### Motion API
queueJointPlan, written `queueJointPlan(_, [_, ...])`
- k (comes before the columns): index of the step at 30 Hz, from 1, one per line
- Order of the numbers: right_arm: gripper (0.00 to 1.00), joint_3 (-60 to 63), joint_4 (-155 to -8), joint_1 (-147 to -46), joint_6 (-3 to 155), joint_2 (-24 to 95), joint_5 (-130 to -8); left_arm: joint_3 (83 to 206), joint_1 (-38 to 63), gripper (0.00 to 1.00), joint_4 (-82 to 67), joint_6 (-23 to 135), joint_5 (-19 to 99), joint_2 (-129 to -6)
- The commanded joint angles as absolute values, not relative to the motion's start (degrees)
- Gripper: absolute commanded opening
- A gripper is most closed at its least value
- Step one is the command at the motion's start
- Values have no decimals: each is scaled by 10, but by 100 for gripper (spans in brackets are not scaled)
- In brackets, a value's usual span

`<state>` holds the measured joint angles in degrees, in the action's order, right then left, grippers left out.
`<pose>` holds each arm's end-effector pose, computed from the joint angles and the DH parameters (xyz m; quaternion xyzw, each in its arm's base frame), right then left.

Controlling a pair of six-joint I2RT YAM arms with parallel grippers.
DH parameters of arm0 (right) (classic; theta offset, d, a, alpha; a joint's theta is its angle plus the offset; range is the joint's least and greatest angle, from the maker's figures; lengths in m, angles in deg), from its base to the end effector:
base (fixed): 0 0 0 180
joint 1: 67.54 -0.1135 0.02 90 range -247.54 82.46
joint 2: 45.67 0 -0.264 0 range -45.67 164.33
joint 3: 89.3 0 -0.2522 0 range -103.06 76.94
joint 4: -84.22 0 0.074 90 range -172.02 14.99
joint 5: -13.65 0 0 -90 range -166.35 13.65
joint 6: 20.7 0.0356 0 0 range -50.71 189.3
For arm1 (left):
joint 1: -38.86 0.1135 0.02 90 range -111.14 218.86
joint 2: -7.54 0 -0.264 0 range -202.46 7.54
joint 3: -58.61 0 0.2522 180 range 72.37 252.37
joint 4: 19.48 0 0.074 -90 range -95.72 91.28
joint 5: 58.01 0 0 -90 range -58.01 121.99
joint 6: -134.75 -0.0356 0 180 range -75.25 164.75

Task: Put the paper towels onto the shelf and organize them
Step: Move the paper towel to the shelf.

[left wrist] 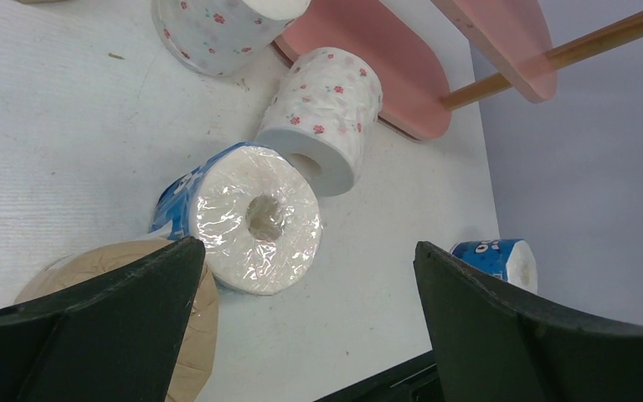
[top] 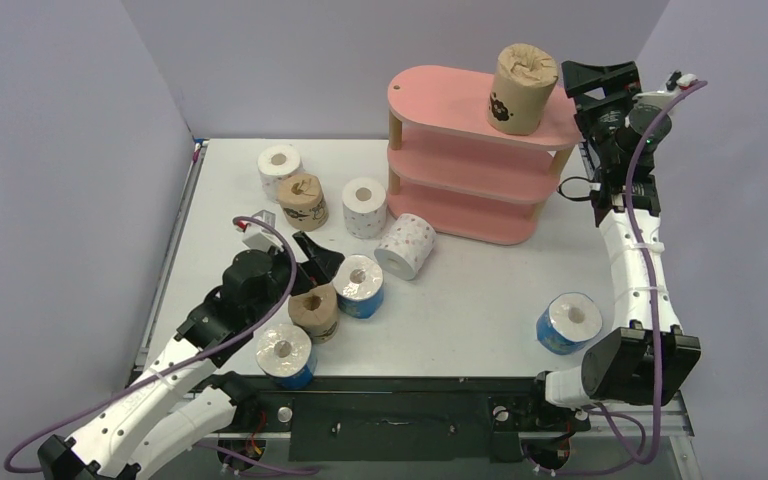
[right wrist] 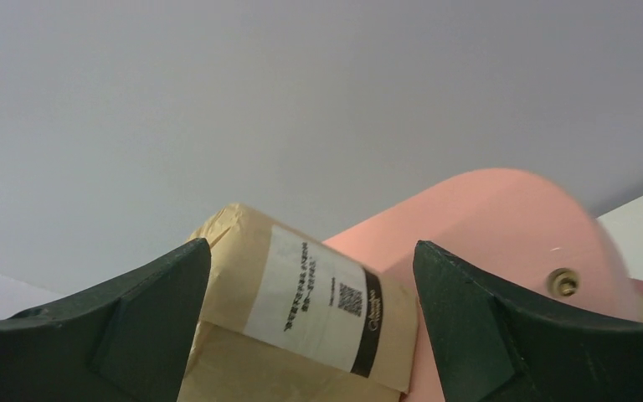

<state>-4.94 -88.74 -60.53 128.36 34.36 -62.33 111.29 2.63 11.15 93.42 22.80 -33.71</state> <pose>0.3231 -0.0310 0.4576 0.2754 0.5932 0.4016 0.6411 0.1419 -0.0969 0.3017 -0.1342 0.8027 -0.3415 0.4701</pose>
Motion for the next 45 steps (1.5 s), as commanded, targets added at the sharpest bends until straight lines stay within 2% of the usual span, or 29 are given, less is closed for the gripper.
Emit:
queueJointPlan(1, [86,-62,-922,-590,1314,336,-610,1129,26,96,83,929,228,-349])
queueJointPlan(13, [86,-39,-979,-625,1349,367,-600,1130,26,96,83,928,223,-363])
queueJointPlan(19, [87,-6,-990,-664,1347,352,-647,1129,26,96,85,926,223,-364])
queueJointPlan(45, [87,-7,-1010,-793,1369,385,-850,1130,26,96,97,922,213,-355])
